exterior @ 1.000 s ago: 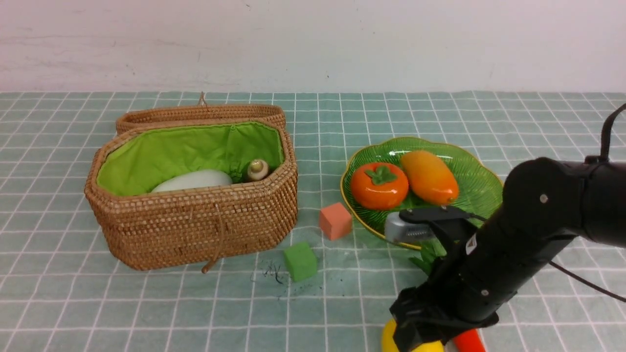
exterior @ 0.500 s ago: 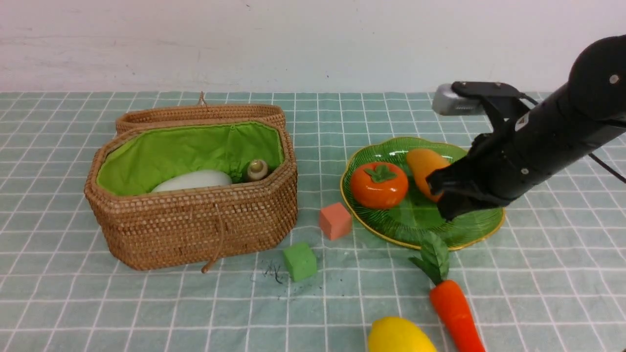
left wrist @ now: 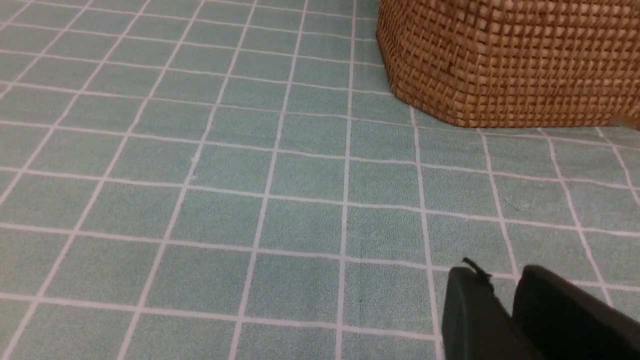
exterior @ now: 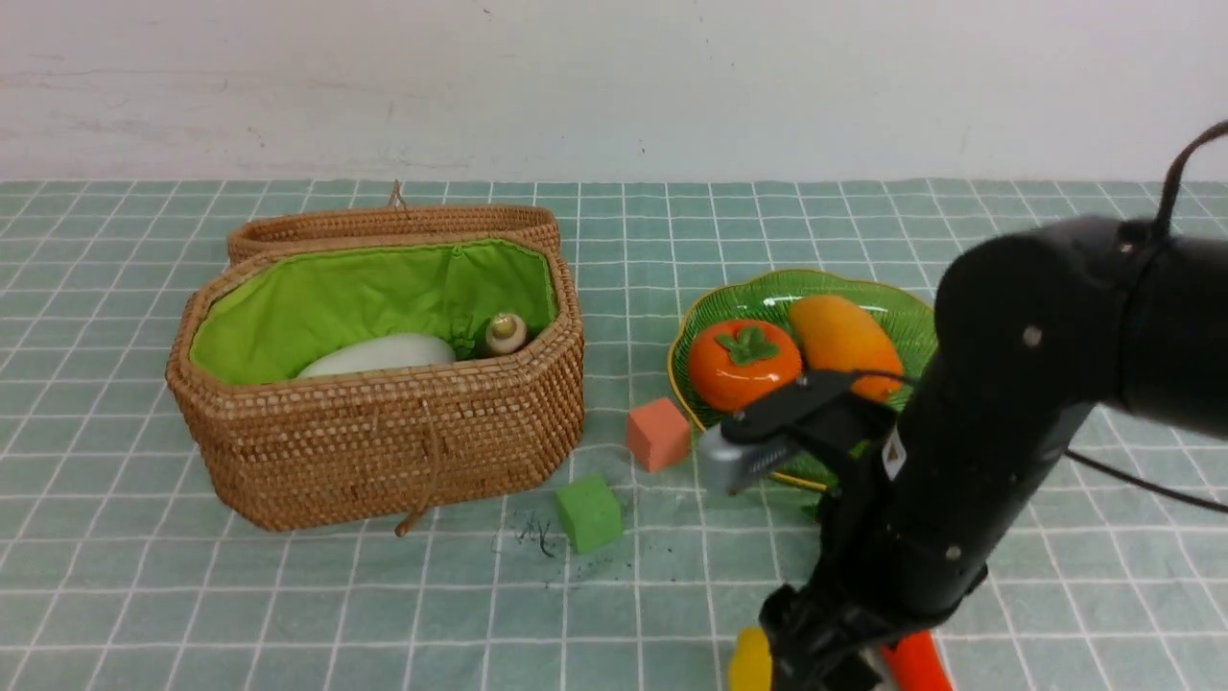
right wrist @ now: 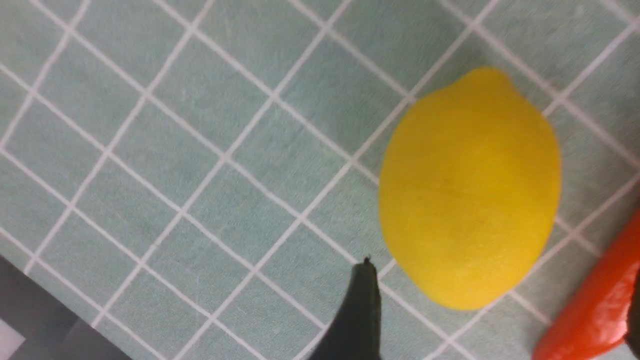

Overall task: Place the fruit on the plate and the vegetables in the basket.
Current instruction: Use the right arm to grab a lemon and put it into the right plate, then use the right arm to grab a carrot and put it into the left basket

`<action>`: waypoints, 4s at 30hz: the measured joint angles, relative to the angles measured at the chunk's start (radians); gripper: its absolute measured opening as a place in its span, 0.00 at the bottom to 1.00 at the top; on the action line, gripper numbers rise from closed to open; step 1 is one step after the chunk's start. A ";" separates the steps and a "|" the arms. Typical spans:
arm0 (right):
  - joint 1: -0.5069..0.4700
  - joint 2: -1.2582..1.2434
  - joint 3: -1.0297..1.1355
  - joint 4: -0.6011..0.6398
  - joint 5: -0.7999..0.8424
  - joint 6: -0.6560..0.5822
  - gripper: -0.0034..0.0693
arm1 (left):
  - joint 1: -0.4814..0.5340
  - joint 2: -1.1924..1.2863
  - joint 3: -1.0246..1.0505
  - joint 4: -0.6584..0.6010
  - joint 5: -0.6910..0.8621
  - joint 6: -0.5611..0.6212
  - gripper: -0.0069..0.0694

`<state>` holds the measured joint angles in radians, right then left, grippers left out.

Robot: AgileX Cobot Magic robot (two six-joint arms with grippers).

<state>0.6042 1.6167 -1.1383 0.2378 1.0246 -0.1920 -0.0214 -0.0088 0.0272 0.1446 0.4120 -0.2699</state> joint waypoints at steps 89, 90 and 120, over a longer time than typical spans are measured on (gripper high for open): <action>-0.278 0.150 0.145 0.312 -0.328 -0.243 0.52 | 0.000 0.000 0.000 0.000 0.000 0.000 0.37; -0.275 0.142 0.098 0.344 -0.279 -0.279 0.52 | 0.000 0.000 0.000 0.000 0.000 0.000 0.37; 0.104 0.641 -0.843 0.647 -0.822 -0.839 0.77 | 0.000 0.000 0.000 0.000 0.000 0.000 0.40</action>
<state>0.7080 2.2580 -1.9815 0.8844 0.2028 -1.0308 -0.0214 -0.0088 0.0272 0.1446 0.4120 -0.2699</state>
